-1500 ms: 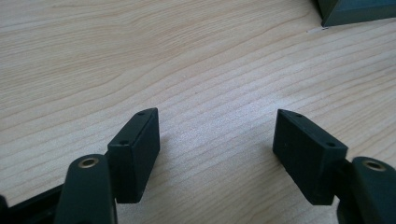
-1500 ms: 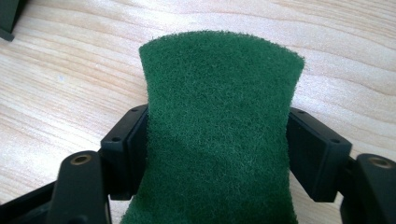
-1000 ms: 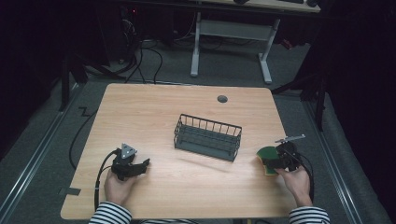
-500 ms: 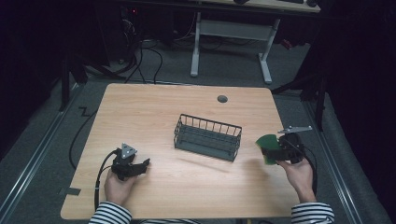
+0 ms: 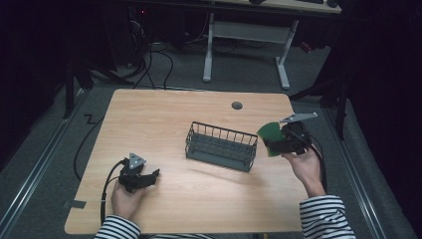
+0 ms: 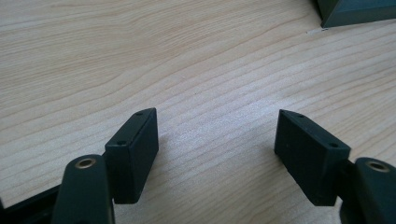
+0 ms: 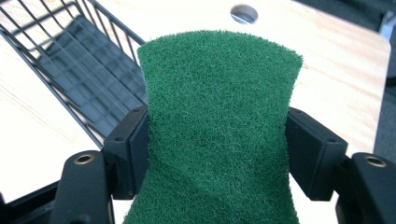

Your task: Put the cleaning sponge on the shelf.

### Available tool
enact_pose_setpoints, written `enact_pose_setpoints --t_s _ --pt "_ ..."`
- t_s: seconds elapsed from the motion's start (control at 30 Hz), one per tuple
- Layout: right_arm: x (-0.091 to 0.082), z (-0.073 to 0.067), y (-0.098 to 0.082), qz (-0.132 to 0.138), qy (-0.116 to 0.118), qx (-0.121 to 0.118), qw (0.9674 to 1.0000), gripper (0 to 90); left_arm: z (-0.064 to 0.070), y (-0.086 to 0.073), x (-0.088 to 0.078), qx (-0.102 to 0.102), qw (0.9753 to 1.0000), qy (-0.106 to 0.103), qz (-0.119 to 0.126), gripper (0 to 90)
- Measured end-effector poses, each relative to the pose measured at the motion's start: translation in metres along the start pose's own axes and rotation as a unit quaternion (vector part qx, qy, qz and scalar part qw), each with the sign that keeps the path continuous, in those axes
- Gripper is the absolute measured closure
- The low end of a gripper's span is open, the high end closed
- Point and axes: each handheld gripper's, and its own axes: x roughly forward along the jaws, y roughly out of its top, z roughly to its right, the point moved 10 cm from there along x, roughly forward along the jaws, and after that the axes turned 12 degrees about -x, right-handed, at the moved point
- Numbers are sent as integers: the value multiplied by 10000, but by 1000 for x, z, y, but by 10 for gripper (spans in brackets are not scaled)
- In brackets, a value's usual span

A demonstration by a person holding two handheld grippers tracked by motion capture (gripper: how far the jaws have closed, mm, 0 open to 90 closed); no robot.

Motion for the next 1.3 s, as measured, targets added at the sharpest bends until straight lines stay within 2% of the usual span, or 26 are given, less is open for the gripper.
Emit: enact_pose_setpoints --t_s 0.13,0.5,0.8,1.3 --pt "7 -9 20 90 45 -209 9997 310 0 0 0 -3 10000 -3 -1 308" --pt "37 -30 51 -6 162 -571 9982 308 0 0 0 -14 10000 -21 -2 308" --pt "65 -43 56 -231 121 -870 9959 307 0 0 0 -20 10000 -26 -2 307" --pt "83 -55 52 -379 150 -998 9942 305 0 0 0 -24 10000 -35 -5 304"
